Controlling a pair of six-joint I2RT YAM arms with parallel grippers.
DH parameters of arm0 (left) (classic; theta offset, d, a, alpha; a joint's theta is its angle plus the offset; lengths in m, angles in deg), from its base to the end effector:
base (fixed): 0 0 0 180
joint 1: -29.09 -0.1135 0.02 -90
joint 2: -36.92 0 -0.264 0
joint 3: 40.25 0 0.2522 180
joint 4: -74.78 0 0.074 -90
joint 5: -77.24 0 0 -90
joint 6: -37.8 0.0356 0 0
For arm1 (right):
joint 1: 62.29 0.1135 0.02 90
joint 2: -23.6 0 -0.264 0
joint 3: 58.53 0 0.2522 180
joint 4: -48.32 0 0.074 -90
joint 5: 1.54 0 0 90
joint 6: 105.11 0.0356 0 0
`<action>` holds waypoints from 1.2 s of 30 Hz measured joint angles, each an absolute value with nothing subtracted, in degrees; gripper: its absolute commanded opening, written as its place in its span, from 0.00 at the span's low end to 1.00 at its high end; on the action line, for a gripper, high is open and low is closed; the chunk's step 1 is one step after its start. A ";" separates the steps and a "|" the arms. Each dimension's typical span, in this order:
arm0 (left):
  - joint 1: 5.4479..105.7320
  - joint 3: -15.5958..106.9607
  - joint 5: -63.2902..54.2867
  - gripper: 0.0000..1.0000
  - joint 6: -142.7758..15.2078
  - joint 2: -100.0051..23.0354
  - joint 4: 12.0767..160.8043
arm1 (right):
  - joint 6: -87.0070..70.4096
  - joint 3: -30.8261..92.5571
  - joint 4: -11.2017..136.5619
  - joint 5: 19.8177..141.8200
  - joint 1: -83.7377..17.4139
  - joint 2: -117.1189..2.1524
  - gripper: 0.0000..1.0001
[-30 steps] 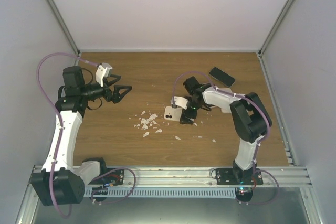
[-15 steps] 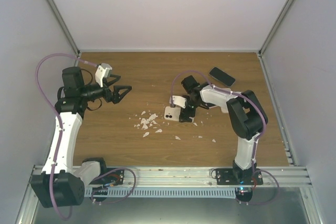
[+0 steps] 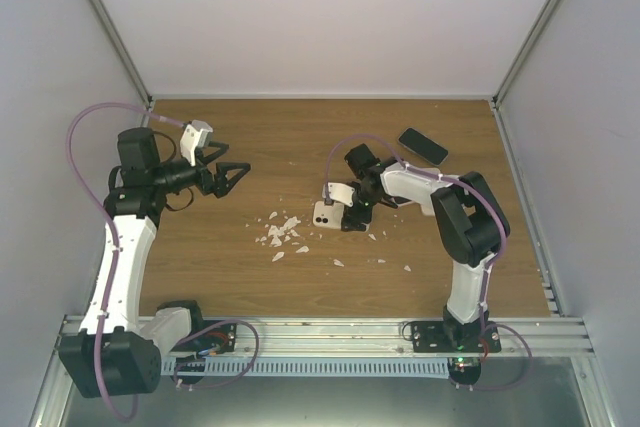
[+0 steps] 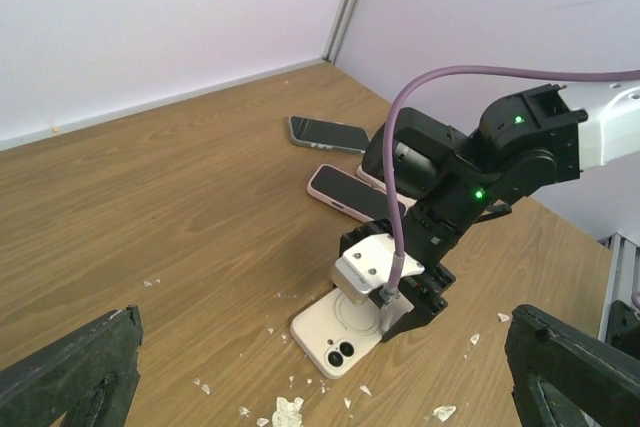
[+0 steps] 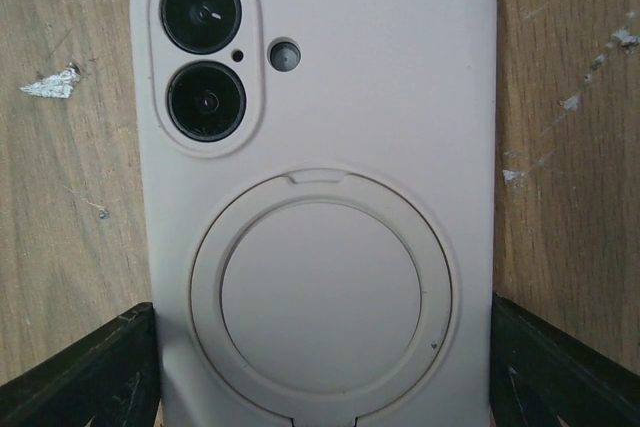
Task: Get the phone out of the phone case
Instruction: Pick up the phone at the center of the board.
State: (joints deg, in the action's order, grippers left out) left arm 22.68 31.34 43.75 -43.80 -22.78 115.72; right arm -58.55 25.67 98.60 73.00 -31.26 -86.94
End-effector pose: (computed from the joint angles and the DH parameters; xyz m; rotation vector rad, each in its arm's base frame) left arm 0.2174 -0.0055 0.3479 0.6136 1.8291 -0.8408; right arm 0.3068 0.1956 0.1434 -1.7673 2.2501 0.3498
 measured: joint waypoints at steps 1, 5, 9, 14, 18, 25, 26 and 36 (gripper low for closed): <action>22.68 31.34 43.73 0.99 -43.84 -22.69 115.70 | -58.55 25.67 98.62 73.02 -31.22 -86.94 0.77; 22.68 31.27 43.70 0.99 -43.91 -22.63 115.59 | -58.58 25.69 98.66 73.00 -31.22 -86.92 0.65; 22.68 30.55 43.68 0.99 -43.87 -22.61 115.16 | -58.58 26.19 99.45 72.76 -31.20 -86.86 0.60; 22.68 29.92 43.70 0.99 -43.30 -22.61 115.05 | -57.99 27.48 102.55 71.20 -31.11 -86.77 0.59; 23.00 29.76 43.73 0.99 -42.07 -23.24 115.09 | -57.64 28.79 105.46 68.62 -31.04 -85.70 0.58; 24.07 27.75 43.79 0.99 -41.09 -24.42 114.08 | -56.24 33.16 108.30 62.42 -31.07 -83.21 0.57; 24.29 27.12 43.86 0.99 -40.57 -24.42 113.56 | -56.08 33.77 108.76 61.52 -31.07 -83.18 0.57; 27.86 24.60 47.00 0.99 -4.74 -18.96 121.34 | -55.12 40.05 115.75 49.50 -31.55 -81.94 0.55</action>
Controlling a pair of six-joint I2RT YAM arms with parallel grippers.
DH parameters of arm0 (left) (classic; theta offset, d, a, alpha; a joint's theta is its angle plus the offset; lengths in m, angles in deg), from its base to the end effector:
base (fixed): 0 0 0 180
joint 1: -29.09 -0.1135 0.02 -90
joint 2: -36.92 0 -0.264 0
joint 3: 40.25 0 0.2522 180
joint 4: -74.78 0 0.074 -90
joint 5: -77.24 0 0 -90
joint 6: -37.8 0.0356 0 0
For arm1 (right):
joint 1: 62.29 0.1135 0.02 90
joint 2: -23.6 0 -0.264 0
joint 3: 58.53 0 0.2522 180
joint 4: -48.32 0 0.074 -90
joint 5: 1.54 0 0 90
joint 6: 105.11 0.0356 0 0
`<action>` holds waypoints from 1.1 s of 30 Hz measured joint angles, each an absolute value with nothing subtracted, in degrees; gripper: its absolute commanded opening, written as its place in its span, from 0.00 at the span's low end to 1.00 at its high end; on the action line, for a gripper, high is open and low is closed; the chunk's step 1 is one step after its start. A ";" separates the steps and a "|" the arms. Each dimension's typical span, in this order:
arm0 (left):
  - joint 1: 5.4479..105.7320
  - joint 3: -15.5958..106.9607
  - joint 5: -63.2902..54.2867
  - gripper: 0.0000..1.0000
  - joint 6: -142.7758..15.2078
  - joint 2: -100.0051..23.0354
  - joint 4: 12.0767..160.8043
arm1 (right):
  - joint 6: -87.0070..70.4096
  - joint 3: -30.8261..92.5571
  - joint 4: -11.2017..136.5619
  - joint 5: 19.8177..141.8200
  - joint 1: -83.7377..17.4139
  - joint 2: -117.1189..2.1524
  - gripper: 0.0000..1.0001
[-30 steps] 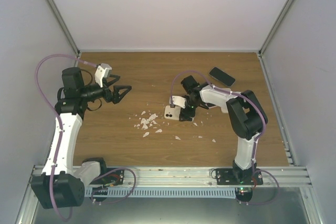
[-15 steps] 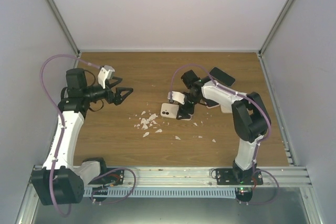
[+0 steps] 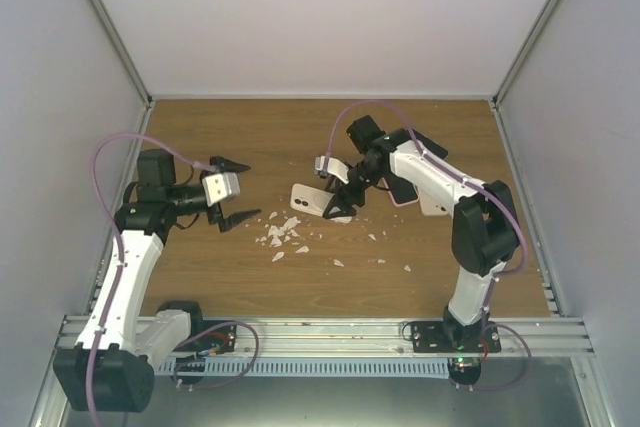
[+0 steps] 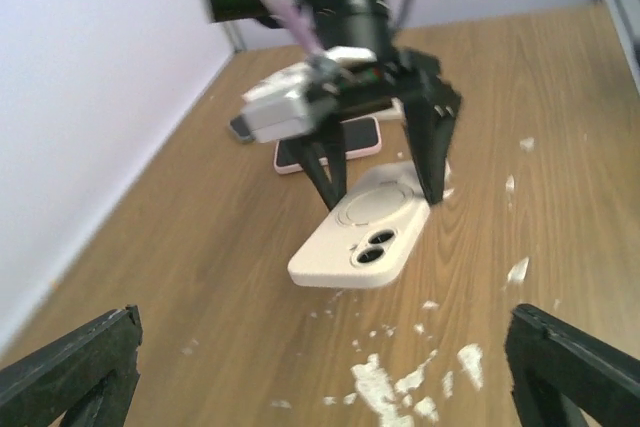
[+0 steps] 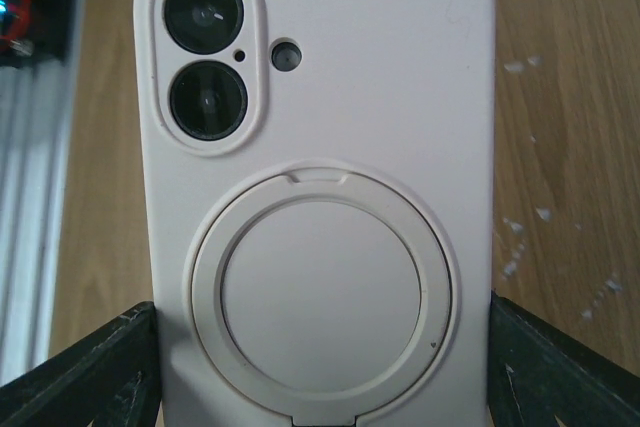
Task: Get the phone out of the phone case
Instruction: Pick up the phone at the center of the board.
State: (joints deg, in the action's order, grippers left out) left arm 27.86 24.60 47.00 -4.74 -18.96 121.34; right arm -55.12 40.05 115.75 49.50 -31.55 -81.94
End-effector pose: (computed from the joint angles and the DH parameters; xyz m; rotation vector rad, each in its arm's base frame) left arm 0.1945 -0.0266 0.3153 1.2105 1.4999 -0.5946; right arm 0.3052 0.2076 0.2394 -1.6556 2.1076 0.9142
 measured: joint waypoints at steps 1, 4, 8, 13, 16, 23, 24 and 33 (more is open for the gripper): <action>28.36 24.67 47.16 0.99 1.16 -18.15 123.29 | -55.14 40.44 116.45 48.43 -31.55 -81.59 0.55; 31.48 25.00 46.98 0.99 16.02 -17.47 128.51 | -55.36 41.77 118.81 45.17 -31.48 -80.71 0.55; 35.70 25.87 45.72 0.94 28.31 -18.48 132.73 | -55.93 43.02 121.66 41.96 -31.26 -80.30 0.54; 43.05 26.35 40.88 0.88 37.33 -19.07 133.19 | -57.09 44.42 125.46 39.29 -30.45 -80.30 0.54; 46.08 26.35 38.79 0.83 39.12 -19.07 132.12 | -57.99 45.71 127.56 38.16 -29.41 -80.23 0.54; 51.42 26.66 34.81 0.57 39.28 -19.09 128.92 | -59.95 47.06 132.06 36.28 -24.77 -79.56 0.53; 52.01 26.66 34.35 0.50 39.19 -19.09 128.86 | -60.32 47.26 132.65 35.88 -24.36 -79.56 0.52; 54.39 26.94 32.40 0.00 38.58 -18.41 130.13 | -62.68 48.09 137.41 31.73 -24.16 -79.08 0.57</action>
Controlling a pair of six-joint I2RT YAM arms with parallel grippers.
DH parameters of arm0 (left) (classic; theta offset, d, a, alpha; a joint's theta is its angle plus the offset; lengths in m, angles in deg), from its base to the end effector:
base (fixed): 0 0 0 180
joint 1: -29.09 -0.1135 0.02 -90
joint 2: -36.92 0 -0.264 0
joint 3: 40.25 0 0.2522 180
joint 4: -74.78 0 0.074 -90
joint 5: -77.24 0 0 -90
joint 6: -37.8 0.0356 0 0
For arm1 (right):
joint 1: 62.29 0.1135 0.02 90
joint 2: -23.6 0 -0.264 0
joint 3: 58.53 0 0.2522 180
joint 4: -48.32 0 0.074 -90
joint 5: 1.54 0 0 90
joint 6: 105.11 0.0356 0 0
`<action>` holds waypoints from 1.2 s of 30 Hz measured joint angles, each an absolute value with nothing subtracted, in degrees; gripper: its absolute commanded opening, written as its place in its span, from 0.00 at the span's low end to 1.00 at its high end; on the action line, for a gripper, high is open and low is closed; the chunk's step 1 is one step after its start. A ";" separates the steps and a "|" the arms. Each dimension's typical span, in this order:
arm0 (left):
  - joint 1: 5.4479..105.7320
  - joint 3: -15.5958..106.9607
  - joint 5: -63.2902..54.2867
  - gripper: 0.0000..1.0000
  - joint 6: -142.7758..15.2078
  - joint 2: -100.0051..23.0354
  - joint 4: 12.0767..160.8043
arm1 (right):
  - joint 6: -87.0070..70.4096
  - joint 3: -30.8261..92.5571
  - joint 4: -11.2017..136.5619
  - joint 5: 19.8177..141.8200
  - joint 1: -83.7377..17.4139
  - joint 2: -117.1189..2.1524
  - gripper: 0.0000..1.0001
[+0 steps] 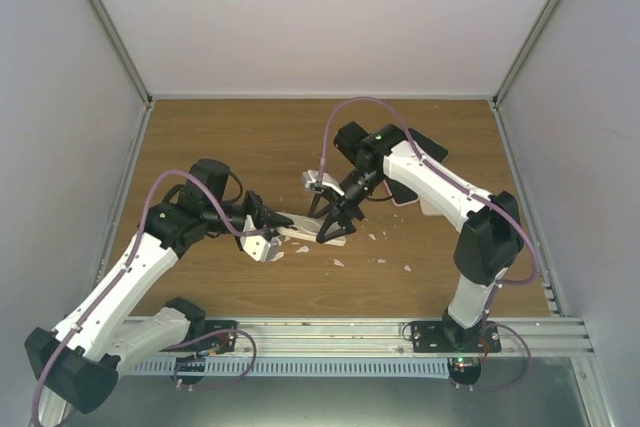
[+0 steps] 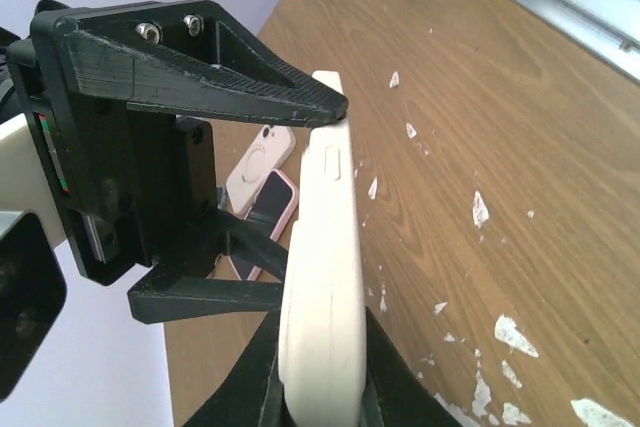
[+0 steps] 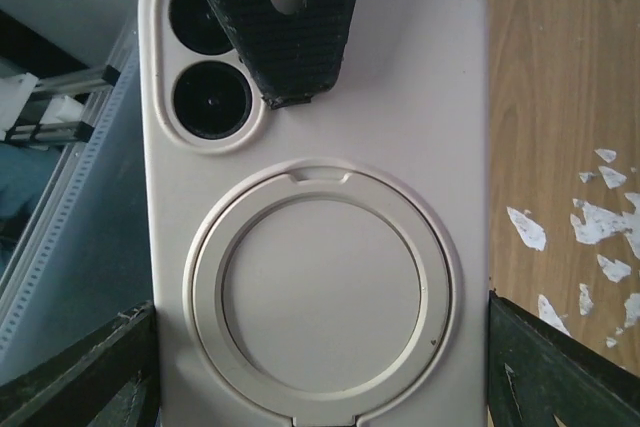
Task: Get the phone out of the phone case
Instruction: Pick up the phone at the center of the board.
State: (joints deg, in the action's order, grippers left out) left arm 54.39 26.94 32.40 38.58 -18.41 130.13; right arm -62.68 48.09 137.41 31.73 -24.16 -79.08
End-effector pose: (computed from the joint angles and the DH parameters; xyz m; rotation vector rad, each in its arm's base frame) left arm 0.1597 -0.1034 0.3143 1.9368 0.7758 -0.2411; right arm 0.2471 0.2318 0.2952 -1.8366 1.8912 1.4089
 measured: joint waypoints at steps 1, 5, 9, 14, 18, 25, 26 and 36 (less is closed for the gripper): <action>54.65 26.99 32.45 0.00 38.51 -17.97 130.28 | -62.77 47.87 138.07 31.03 -24.29 -78.77 0.60; 54.94 27.27 32.80 0.00 35.56 -16.03 130.08 | -62.27 47.78 138.29 29.68 -24.64 -76.93 0.76; 55.09 29.06 32.69 0.00 31.78 -16.33 129.52 | -60.59 47.28 135.60 30.03 -25.71 -73.65 0.82; 54.70 31.42 31.42 0.00 21.42 -19.50 134.41 | -61.22 45.42 129.35 37.37 -26.65 -65.72 0.87; 54.70 33.74 31.03 0.00 14.32 -23.07 137.16 | -61.59 43.11 126.29 42.20 -26.74 -62.05 0.85; 54.70 39.14 30.74 0.00 2.60 -29.84 137.71 | -60.61 37.66 121.52 49.65 -26.21 -60.61 0.72; 54.70 40.58 30.98 0.00 0.11 -31.48 137.86 | -60.19 36.97 120.74 50.61 -25.97 -60.61 0.69; 54.70 45.76 31.25 0.00 -8.76 -37.34 139.31 | -56.17 34.71 114.75 56.65 -24.68 -60.61 0.48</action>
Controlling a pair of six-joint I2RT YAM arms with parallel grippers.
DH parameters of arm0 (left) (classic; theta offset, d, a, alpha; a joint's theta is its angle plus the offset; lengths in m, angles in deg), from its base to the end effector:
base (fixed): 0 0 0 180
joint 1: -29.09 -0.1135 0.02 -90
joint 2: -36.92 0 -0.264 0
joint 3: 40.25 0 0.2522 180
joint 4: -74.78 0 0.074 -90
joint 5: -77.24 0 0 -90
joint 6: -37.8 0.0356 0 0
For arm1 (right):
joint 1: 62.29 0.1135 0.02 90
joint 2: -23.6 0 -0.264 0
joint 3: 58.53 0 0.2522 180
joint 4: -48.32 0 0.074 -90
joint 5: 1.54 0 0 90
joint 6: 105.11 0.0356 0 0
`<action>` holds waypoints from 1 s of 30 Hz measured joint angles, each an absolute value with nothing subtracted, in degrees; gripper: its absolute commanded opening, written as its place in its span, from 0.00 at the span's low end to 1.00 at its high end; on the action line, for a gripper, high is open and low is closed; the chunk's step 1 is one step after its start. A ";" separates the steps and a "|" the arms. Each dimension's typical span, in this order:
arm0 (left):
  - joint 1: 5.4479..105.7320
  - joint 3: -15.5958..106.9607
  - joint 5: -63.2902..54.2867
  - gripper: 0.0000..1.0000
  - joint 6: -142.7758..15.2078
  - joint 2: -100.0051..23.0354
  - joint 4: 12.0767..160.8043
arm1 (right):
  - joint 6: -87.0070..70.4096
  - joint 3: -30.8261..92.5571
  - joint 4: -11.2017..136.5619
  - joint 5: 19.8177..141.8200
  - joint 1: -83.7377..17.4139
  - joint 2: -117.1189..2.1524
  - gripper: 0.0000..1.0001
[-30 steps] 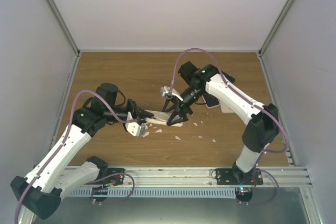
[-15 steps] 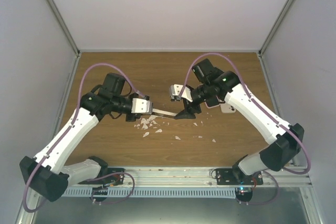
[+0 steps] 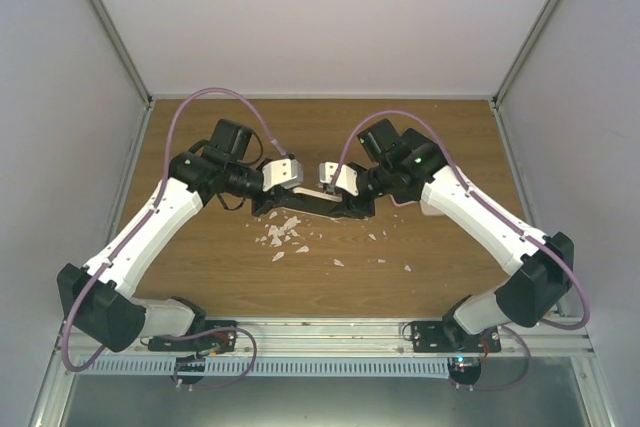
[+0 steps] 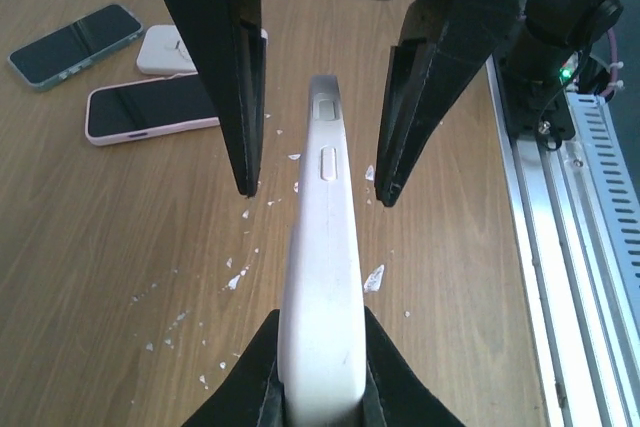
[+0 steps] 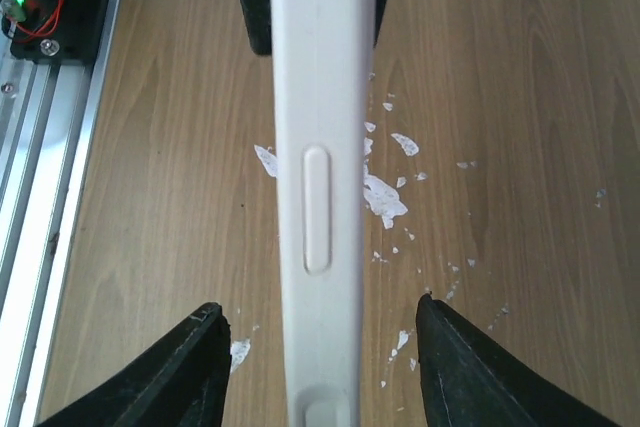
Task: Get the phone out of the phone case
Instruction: Pick up the phone at the center of the board.
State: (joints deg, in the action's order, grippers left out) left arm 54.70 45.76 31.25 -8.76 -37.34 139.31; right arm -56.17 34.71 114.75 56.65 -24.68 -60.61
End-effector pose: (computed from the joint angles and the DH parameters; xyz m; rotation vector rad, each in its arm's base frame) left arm 0.2198 -0.1328 0.3396 1.5471 1.7018 -0.7909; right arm 0.2251 0.1971 0.3279 -1.7303 1.7856 0.6839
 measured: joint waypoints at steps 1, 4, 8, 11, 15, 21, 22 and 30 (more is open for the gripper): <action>54.70 46.11 31.36 0.00 -9.31 -37.62 139.46 | -55.63 34.71 114.31 56.93 -24.47 -60.61 0.46; 54.70 47.95 31.53 0.02 -10.42 -38.85 140.51 | -54.90 34.71 113.63 57.43 -23.81 -60.61 0.36; 54.70 50.09 31.68 0.04 -11.12 -40.55 141.56 | -54.03 34.74 113.11 57.81 -23.61 -60.61 0.21; 54.70 50.24 32.03 0.10 -11.71 -40.73 142.43 | -53.61 34.80 112.96 57.96 -23.66 -60.72 0.12; 54.70 50.24 32.23 0.39 -11.56 -40.49 142.32 | -52.59 35.79 114.42 57.17 -23.72 -60.82 0.03; 49.52 50.40 35.16 0.69 -19.19 -37.18 136.44 | -51.63 38.74 114.99 54.16 -24.75 -61.28 0.02; 48.16 50.35 36.08 0.71 -20.87 -36.22 134.70 | -51.01 39.89 114.95 52.84 -25.43 -61.63 0.01; 42.78 45.00 43.77 0.76 -37.02 -28.66 113.89 | -41.64 48.09 108.98 40.25 -33.65 -62.84 0.01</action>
State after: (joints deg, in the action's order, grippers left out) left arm 42.78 45.00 43.77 -37.02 -28.66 113.89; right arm -41.64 48.09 108.98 40.25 -33.65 -62.84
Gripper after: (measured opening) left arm 0.745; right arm 0.107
